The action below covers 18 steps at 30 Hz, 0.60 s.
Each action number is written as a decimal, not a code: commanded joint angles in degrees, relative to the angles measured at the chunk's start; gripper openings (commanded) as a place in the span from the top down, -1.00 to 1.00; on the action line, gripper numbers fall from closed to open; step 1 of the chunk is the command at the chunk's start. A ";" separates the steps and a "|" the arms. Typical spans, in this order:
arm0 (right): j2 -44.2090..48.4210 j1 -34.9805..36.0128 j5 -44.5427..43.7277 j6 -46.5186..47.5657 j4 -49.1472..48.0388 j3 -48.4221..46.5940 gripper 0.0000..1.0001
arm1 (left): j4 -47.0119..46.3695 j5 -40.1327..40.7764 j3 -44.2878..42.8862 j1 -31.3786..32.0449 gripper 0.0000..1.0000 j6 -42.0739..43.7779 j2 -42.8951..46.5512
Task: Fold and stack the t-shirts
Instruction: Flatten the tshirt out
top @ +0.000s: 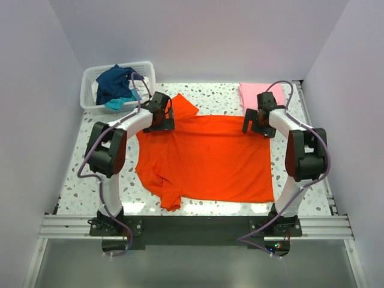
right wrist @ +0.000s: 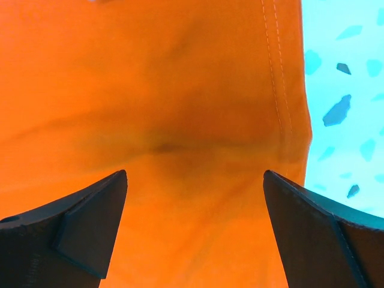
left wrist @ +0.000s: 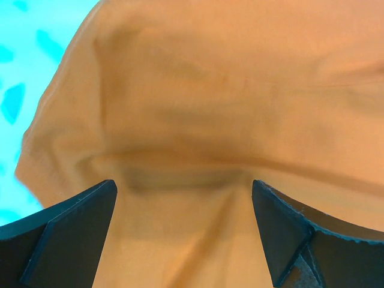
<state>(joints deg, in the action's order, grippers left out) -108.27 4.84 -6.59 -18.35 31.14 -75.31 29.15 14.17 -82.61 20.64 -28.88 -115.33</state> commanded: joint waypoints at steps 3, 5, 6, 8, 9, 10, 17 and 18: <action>16.05 7.79 0.62 -0.11 1.29 2.70 -0.97 | 2.57 0.94 7.53 -0.43 -1.00 -5.45 17.13; 22.29 15.50 0.78 -1.15 1.12 5.60 -0.98 | 4.50 2.26 14.47 -0.43 -1.00 -8.80 25.45; 24.66 18.42 1.57 -1.77 -0.10 6.92 -0.98 | 5.04 2.52 19.97 -0.43 -1.00 -12.13 28.46; 29.75 28.40 3.41 -2.48 -2.12 11.22 -0.98 | 7.84 3.75 25.28 -0.43 -1.00 -15.92 37.31; 30.83 31.95 4.30 -3.00 -4.13 12.45 -0.98 | 8.55 3.76 30.35 -0.43 -1.00 -18.46 40.33; 31.53 35.73 5.44 -3.27 -5.46 14.47 -0.98 | 9.08 3.67 32.84 -0.43 -1.00 -19.71 43.14; 22.85 68.09 3.08 -0.82 -9.25 9.84 -0.90 | 21.80 10.43 42.79 -0.52 -1.00 -30.07 59.59; 19.27 69.85 2.03 -0.38 -9.34 8.87 -0.88 | 21.48 10.00 43.23 -0.52 -1.00 -30.26 60.13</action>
<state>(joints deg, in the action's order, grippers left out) -84.86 69.04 -2.15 -20.32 23.62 -63.40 45.60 20.23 -40.12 20.62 -52.47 -57.10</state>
